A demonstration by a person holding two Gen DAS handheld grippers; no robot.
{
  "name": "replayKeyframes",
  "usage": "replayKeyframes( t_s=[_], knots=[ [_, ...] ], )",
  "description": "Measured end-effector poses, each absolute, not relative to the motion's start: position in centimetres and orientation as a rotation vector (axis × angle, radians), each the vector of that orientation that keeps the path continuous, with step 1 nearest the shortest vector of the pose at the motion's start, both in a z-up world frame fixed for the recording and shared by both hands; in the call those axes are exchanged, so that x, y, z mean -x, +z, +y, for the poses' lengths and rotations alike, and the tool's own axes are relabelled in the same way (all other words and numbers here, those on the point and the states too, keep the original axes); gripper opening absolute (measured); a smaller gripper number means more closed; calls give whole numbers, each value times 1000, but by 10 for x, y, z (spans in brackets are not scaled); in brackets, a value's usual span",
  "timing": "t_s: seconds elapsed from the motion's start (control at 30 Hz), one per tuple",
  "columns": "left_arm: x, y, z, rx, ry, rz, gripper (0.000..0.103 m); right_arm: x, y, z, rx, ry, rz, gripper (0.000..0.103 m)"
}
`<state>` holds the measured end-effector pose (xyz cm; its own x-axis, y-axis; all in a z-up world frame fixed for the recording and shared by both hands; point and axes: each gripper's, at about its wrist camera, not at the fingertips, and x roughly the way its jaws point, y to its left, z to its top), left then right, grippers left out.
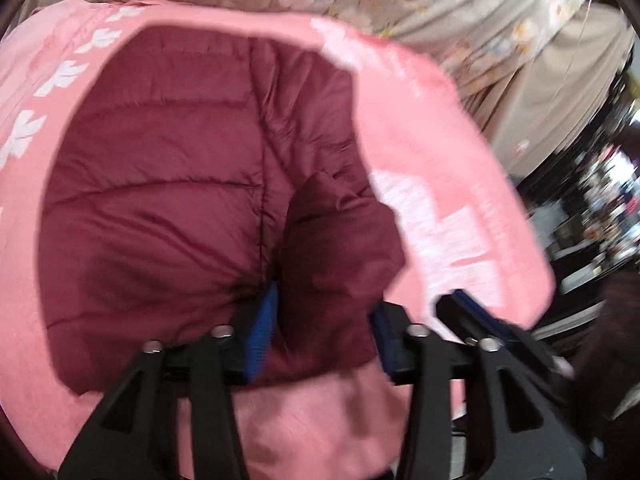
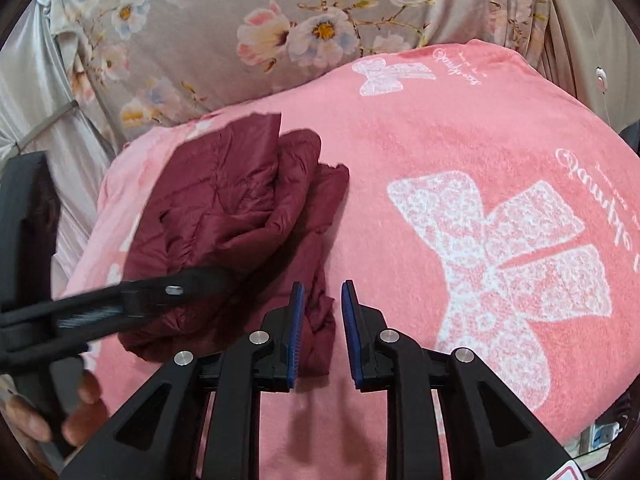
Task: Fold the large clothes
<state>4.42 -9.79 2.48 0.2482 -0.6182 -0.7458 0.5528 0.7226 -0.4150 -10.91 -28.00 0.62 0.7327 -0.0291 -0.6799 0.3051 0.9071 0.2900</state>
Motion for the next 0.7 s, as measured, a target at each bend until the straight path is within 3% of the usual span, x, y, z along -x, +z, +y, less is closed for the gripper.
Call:
replayKeyframes(
  t_s=[0.03, 0.07, 0.13, 0.27, 0.4, 0.7],
  knots=[
    [-42, 39, -86, 105, -810, 1014, 67, 108, 13, -281, -419, -175, 715, 32],
    [-40, 51, -74, 132, -815, 972, 73, 106, 17, -282, -430, -165, 705, 40],
    [-40, 80, -48, 165, -774, 868, 81, 102, 29, -283, -461, -135, 668, 47],
    [-72, 105, -17, 154, -578, 774, 83, 77, 53, -286, -539, -74, 611, 53],
    [-111, 98, -2, 127, -443, 800, 82, 38, 72, -289, -606, -85, 583, 54],
    [-148, 76, -6, 116, -350, 854, 82, -59, 53, -302, -792, -181, 744, 55]
  ],
)
